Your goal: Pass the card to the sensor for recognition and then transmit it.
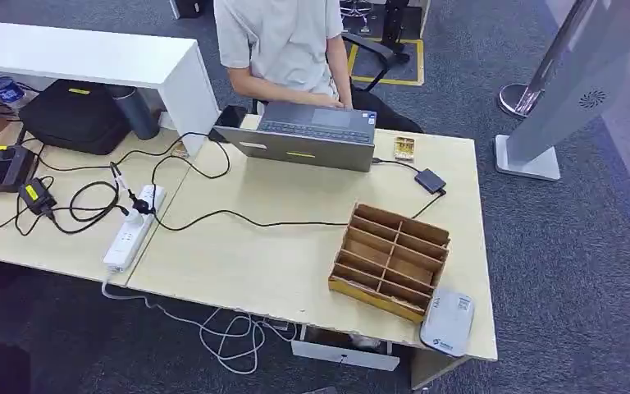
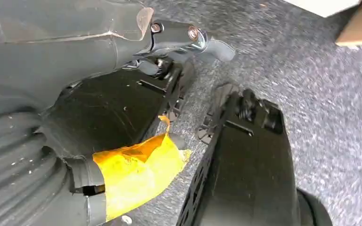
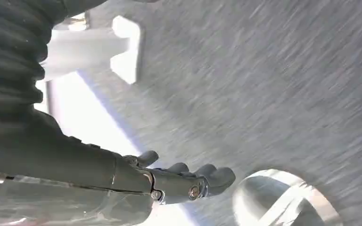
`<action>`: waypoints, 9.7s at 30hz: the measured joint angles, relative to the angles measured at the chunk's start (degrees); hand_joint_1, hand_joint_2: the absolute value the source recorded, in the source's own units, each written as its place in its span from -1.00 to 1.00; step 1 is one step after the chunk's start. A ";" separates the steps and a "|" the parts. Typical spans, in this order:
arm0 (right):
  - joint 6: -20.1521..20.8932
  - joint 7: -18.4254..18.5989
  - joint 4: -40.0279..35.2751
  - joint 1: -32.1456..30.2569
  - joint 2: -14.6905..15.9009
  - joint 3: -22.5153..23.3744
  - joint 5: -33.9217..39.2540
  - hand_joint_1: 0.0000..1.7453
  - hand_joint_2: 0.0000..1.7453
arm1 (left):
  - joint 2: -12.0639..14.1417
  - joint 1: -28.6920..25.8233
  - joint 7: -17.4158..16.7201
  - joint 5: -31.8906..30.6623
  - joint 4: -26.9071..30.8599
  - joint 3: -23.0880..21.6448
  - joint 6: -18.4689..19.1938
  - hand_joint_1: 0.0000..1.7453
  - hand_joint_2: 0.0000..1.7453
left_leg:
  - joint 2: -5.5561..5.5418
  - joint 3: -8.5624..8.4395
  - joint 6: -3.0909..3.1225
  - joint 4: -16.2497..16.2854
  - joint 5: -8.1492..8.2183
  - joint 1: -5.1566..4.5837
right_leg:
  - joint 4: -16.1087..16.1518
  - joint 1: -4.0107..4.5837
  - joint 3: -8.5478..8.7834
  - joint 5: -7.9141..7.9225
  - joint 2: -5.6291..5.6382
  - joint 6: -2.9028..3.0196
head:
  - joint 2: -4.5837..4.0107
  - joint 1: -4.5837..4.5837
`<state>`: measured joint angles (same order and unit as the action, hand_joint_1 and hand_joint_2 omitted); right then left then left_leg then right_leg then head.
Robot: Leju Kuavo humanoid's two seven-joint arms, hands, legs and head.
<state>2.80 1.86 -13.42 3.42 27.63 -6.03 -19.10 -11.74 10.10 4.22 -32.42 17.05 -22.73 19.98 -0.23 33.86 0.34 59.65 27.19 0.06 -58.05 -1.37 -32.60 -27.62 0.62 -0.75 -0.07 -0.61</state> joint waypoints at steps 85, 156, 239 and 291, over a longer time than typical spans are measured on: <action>-29.86 10.47 -43.06 36.77 -35.18 -9.08 -55.21 -1.00 1.00 | -1.79 3.16 -10.01 4.11 -1.29 -2.97 14.80 -1.00 1.00 | 0.33 0.69 -0.21 -0.12 -0.92 0.08 | -0.46 0.08 -0.96 0.69 0.37 0.27 | 0.00 -0.24; -27.08 -6.40 -45.55 33.71 -29.67 -12.31 -26.58 1.00 1.00 | -2.01 3.23 -1.95 11.87 -2.36 -2.97 15.89 -1.00 1.00 | 0.17 0.79 -0.20 -0.02 -0.95 0.07 | -0.36 0.06 -1.03 0.74 0.20 0.20 | 0.00 -0.24; -27.80 -16.06 -57.31 2.32 -20.75 -0.85 -22.93 1.00 1.00 | -1.90 3.19 0.28 16.26 -2.36 -2.97 10.51 -1.00 1.00 | 0.18 0.85 -0.15 -0.04 -0.89 0.07 | -0.34 0.06 -1.04 0.72 0.18 0.18 | 0.00 -0.24; -20.94 -7.91 -50.86 35.00 -29.82 -15.90 -31.24 1.00 1.00 | -2.03 3.26 -2.19 16.24 -2.38 -2.97 14.40 -1.00 1.00 | 0.22 0.95 -0.19 -0.04 -1.14 0.08 | -0.44 0.08 -1.18 0.86 0.21 0.20 | 0.00 -0.26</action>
<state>-18.14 -6.05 -64.28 38.42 -2.19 -21.93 -50.34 -13.77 13.35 2.03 -16.17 14.67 -25.70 34.38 -0.01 34.81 0.15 59.61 26.06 0.14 -58.49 -1.30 -33.78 -26.76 0.83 -0.55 -0.07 -0.87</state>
